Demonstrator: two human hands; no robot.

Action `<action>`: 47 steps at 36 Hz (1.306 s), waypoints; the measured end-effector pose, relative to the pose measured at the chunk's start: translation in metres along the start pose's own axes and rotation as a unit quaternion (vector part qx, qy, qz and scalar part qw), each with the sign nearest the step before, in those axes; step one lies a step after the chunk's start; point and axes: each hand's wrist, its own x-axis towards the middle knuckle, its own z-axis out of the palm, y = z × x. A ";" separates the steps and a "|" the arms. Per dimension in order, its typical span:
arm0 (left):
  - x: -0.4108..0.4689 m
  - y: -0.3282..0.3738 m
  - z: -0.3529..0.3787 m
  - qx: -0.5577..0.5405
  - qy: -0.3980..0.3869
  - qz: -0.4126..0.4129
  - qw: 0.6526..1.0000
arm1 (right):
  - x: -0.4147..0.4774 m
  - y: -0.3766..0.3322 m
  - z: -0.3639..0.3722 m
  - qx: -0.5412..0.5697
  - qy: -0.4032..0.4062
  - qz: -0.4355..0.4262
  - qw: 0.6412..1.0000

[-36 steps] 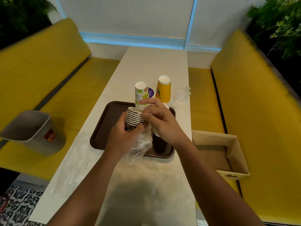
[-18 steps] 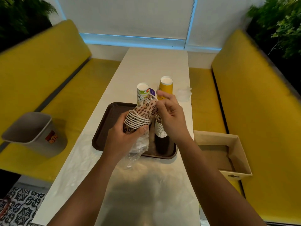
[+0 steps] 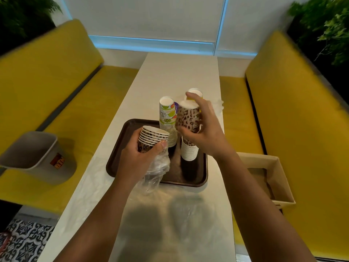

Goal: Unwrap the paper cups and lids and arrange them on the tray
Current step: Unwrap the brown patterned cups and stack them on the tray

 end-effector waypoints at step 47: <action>-0.005 0.000 -0.001 0.017 -0.079 0.068 0.994 | -0.010 -0.009 0.025 0.063 -0.140 -0.001 0.988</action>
